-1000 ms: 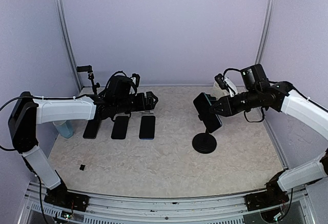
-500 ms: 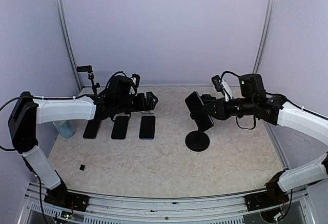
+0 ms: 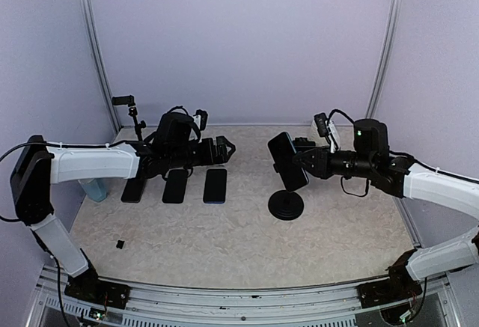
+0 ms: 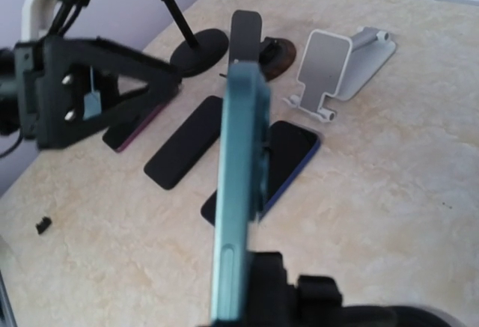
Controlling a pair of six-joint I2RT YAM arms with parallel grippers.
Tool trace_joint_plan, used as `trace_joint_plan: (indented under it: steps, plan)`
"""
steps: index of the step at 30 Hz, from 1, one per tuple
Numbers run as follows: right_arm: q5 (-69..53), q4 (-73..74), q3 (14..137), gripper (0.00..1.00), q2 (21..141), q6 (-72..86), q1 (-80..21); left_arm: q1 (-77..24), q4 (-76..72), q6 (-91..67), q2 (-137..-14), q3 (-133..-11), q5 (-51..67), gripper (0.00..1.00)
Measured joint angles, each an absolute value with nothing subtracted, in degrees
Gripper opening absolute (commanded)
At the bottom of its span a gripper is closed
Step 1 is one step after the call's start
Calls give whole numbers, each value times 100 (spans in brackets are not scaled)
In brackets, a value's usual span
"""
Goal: Remove the phone from the phone stand
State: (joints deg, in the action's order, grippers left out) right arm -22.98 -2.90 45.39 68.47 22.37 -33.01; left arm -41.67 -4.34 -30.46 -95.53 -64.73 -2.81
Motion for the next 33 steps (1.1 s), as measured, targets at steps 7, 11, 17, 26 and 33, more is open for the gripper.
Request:
trace_joint_plan:
  steps: [7, 11, 17, 26, 33]
  plan:
    - [-2215, -1017, 4108, 0, 6746, 2672, -3328, -4453, -980, -3321, -9314, -6027, 45, 99]
    - [-2169, -1514, 3848, 0, 6731, 2825, -3361, -4482, -1343, -3483, -9297, -5771, 283, 99]
    - [-2075, -2349, 3509, 0, 6838, 3000, -3446, -4477, -1656, -3588, -9297, -5725, 464, 99]
    - [-1662, -3634, 3166, 0, 7234, 3227, -3780, -4477, -1800, -3594, -9297, -5725, 578, 99]
    - [-1525, -3483, 3260, 20, 7229, 3240, -3841, -4458, -1798, -3592, -9297, -5725, 578, 99]
